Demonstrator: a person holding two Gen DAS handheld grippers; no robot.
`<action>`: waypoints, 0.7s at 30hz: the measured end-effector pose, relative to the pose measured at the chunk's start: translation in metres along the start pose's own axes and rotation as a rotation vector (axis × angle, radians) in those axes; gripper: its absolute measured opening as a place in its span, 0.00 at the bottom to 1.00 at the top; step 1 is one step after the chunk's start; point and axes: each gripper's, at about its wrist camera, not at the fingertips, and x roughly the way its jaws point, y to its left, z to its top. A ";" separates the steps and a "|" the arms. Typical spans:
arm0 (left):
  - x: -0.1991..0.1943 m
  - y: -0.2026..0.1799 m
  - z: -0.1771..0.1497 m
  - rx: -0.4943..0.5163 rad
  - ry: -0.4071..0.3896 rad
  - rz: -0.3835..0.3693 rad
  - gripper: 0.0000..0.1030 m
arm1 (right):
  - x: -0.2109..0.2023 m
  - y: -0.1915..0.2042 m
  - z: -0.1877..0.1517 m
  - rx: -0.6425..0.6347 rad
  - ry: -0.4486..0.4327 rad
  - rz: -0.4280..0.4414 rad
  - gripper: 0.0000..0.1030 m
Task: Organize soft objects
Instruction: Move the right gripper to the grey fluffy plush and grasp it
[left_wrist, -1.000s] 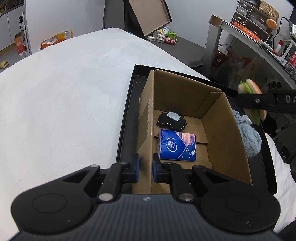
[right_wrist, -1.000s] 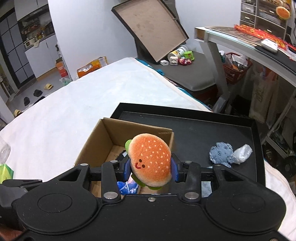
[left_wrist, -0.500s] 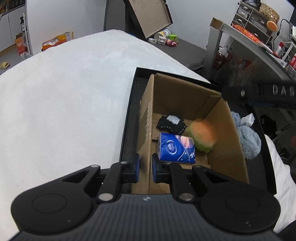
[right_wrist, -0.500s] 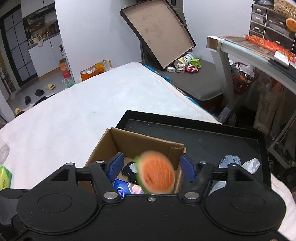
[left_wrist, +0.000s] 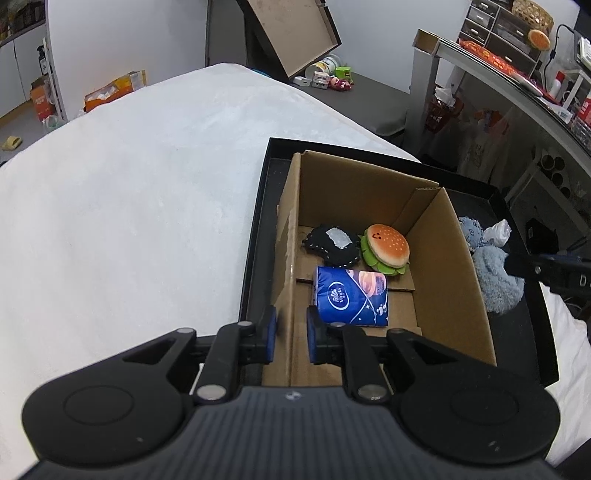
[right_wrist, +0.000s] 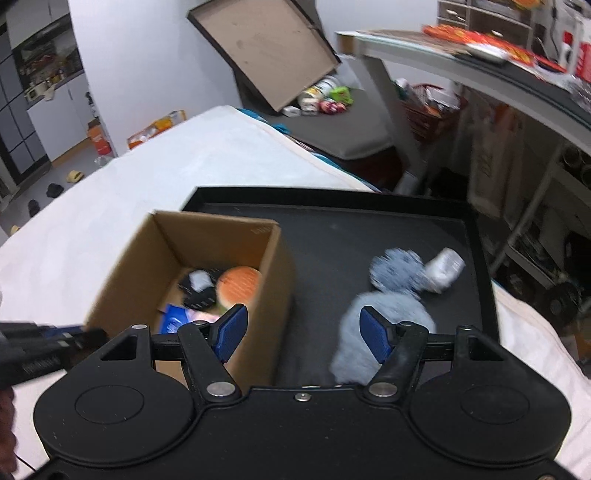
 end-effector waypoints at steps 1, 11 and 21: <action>0.000 -0.001 0.000 0.006 0.001 0.004 0.16 | 0.000 -0.004 -0.002 0.003 0.002 -0.004 0.65; 0.007 -0.012 0.004 0.030 0.009 0.058 0.54 | 0.008 -0.029 -0.015 0.053 0.028 -0.018 0.65; 0.019 -0.023 0.005 0.055 0.040 0.077 0.67 | 0.038 -0.053 -0.022 0.157 0.070 -0.069 0.93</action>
